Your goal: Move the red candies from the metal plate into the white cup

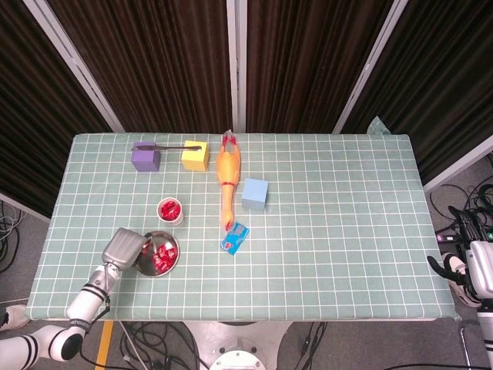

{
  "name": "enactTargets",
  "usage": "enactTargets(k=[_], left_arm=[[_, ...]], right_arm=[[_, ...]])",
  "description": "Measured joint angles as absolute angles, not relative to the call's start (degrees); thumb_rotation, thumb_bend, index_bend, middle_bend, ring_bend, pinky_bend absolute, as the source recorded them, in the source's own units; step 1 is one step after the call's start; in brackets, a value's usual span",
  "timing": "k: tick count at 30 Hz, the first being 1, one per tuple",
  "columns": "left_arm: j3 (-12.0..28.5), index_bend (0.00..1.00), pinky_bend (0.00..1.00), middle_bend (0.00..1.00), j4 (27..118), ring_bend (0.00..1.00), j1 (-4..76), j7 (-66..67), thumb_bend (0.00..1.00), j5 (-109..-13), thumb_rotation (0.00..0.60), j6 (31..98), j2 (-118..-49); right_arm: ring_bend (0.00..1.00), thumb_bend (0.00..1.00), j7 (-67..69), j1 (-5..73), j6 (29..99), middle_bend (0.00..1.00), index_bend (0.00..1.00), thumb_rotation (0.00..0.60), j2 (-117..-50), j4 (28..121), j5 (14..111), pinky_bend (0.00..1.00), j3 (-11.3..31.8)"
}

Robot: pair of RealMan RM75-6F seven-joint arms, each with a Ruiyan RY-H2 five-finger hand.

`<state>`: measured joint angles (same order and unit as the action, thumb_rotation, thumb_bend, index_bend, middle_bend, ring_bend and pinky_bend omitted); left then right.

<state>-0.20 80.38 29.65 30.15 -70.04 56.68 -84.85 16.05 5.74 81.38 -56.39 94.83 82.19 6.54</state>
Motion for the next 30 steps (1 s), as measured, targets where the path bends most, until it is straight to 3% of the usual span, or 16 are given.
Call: enactTargets(k=[11, 30], left_arm=[[-0.40, 0.42, 1.00, 0.94, 77.51, 1.00, 29.30, 29.92, 0.33, -70.14, 0.600, 57.12, -86.45], [-0.58, 0.55, 1.00, 0.95, 73.53, 1.00, 28.90, 26.63, 0.32, -71.94, 0.600, 57.01, -88.44]], right_arm=[[0.02, 0.15, 15.97, 5.74, 81.26, 0.10, 0.01, 0.600, -56.34, 94.91, 82.08, 0.39, 6.51], [0.02, 0.15, 15.47, 5.51, 81.64, 0.10, 0.01, 0.600, -56.10, 95.49, 82.15, 0.39, 6.46]])
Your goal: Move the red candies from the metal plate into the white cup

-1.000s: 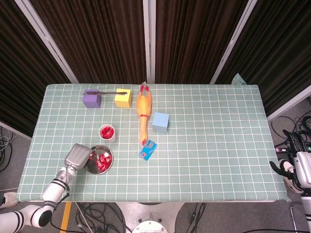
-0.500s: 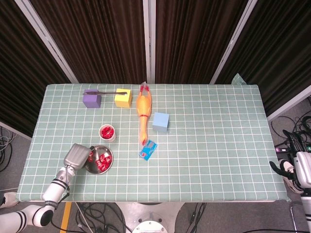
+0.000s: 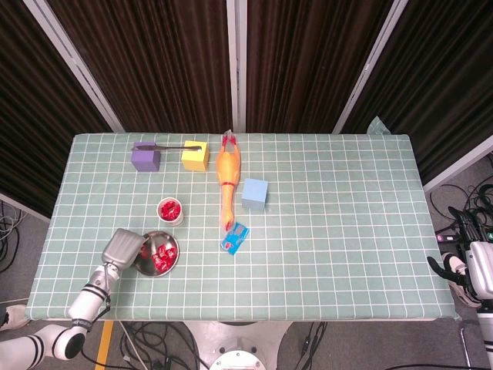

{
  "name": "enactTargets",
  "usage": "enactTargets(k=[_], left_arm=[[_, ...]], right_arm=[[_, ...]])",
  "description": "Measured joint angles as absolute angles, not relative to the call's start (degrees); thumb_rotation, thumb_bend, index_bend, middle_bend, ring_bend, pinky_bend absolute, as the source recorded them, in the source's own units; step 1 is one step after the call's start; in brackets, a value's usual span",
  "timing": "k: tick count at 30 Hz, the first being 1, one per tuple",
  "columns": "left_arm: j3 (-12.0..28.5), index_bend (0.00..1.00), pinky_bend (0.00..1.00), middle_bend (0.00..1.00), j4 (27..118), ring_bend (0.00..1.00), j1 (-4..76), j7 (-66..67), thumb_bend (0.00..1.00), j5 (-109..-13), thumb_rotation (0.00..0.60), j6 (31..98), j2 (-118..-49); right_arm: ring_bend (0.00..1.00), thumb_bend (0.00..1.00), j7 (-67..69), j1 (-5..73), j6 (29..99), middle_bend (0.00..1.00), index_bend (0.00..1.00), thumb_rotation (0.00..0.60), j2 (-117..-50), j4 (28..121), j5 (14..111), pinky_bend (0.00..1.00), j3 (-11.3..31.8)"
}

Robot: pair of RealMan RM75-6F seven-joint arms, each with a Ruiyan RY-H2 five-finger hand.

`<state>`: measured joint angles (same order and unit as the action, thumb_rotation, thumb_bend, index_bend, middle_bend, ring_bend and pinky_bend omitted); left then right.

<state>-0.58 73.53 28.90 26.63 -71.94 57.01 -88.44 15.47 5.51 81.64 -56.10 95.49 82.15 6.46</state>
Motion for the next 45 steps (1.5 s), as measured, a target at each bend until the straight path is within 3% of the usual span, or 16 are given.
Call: enactTargets(k=[13, 24, 35, 45], left_arm=[[-0.09, 0.65, 1.00, 0.96, 74.06, 1.00, 28.70, 23.08, 0.42, -73.72, 0.600, 57.80, -87.44], [3.60, 0.64, 1.00, 0.96, 83.76, 1.00, 29.53, 21.07, 0.42, -75.54, 0.600, 61.43, -81.61], [10.53, 0.59, 1.00, 0.96, 84.94, 1.00, 37.44, 24.63, 0.41, -70.54, 0.600, 56.23, -81.48], [10.89, 0.45, 1.00, 0.95, 81.59, 1.00, 41.44, 30.56, 0.40, -61.14, 0.600, 50.97, -83.94]], right_arm=[[0.02, 0.15, 15.75, 5.56, 81.59, 0.10, 0.01, 0.600, -56.12, 95.34, 82.18, 0.39, 6.50], [0.02, 0.15, 16.94, 5.37, 81.77, 0.10, 0.01, 0.600, -56.39, 94.36, 82.35, 0.39, 6.40], [0.02, 0.15, 17.47, 5.28, 81.68, 0.10, 0.01, 0.600, -56.52, 93.79, 82.13, 0.39, 6.42], [0.02, 0.15, 17.46, 5.28, 81.38, 0.11, 0.01, 0.600, -56.48, 93.63, 81.67, 0.39, 6.51]])
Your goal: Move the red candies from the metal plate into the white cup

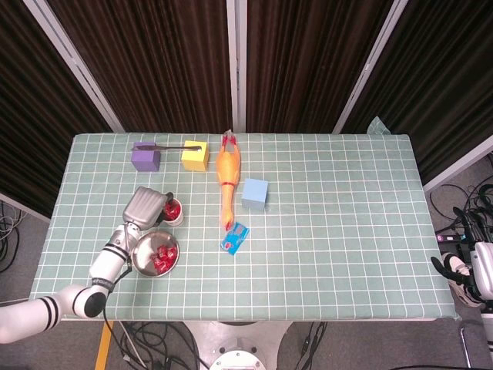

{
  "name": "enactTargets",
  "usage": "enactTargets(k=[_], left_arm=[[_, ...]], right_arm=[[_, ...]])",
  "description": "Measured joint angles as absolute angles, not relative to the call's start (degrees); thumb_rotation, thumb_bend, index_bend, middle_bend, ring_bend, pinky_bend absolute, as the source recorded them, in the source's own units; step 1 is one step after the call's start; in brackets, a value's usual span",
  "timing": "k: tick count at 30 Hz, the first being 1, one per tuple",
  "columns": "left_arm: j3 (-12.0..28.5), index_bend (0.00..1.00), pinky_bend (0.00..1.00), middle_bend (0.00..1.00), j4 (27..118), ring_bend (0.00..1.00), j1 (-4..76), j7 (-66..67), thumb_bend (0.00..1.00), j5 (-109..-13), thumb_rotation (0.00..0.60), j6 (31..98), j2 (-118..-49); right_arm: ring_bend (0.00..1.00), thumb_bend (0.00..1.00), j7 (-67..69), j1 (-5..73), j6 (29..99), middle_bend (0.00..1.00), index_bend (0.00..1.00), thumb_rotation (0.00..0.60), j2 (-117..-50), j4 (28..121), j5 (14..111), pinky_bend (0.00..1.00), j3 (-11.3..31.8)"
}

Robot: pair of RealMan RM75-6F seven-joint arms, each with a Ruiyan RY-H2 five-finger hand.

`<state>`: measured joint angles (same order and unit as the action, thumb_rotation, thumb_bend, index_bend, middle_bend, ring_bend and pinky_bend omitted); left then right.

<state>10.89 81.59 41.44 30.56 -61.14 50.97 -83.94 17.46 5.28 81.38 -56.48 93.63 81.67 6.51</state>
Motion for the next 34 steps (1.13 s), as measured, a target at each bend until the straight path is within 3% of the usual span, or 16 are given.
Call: enactTargets(k=[11, 15, 18, 20, 23, 26, 34], left_arm=[[9.03, 0.28, 1.00, 0.88, 87.11, 0.97, 39.37, 30.78, 0.40, -60.33, 0.600, 55.64, -80.27], [8.72, 0.28, 0.97, 0.75, 90.01, 0.84, 35.75, 25.94, 0.39, -62.73, 0.600, 61.22, -77.35], [8.21, 0.28, 0.87, 0.64, 90.93, 0.66, 32.00, 21.39, 0.36, -65.39, 0.600, 66.86, -75.44], [7.62, 0.28, 0.67, 0.51, 90.87, 0.48, 28.97, 18.19, 0.33, -67.36, 0.600, 71.13, -74.37], [6.56, 0.28, 0.43, 0.37, 89.49, 0.31, 24.53, 13.90, 0.29, -70.09, 0.600, 77.22, -73.69], [5.09, 0.28, 0.35, 0.34, 87.34, 0.27, 19.79, 10.35, 0.28, -72.34, 0.600, 82.62, -73.50], [0.83, 0.28, 0.34, 0.34, 86.91, 0.27, 11.03, 9.39, 0.28, -74.98, 0.600, 89.21, -71.43]], right_arm=[[0.02, 0.15, 17.38, 5.57, 81.27, 0.11, 0.01, 0.600, -56.45, 93.78, 81.96, 0.39, 6.67], [0.02, 0.15, 17.40, 5.60, 81.27, 0.11, 0.01, 0.600, -56.37, 93.61, 82.13, 0.39, 6.64], [0.01, 0.15, 17.63, 5.50, 81.60, 0.11, 0.01, 0.600, -56.43, 93.27, 82.20, 0.36, 6.67], [0.00, 0.15, 17.75, 5.41, 81.83, 0.10, 0.01, 0.600, -56.57, 92.88, 82.19, 0.30, 6.71], [0.00, 0.15, 18.12, 5.45, 81.66, 0.08, 0.01, 0.600, -57.04, 92.08, 81.97, 0.22, 6.76], [0.00, 0.16, 18.34, 5.69, 81.41, 0.07, 0.01, 0.600, -57.76, 91.16, 82.52, 0.16, 6.59], [0.00, 0.16, 17.55, 5.19, 83.60, 0.06, 0.01, 0.600, -59.84, 89.74, 84.63, 0.14, 5.83]])
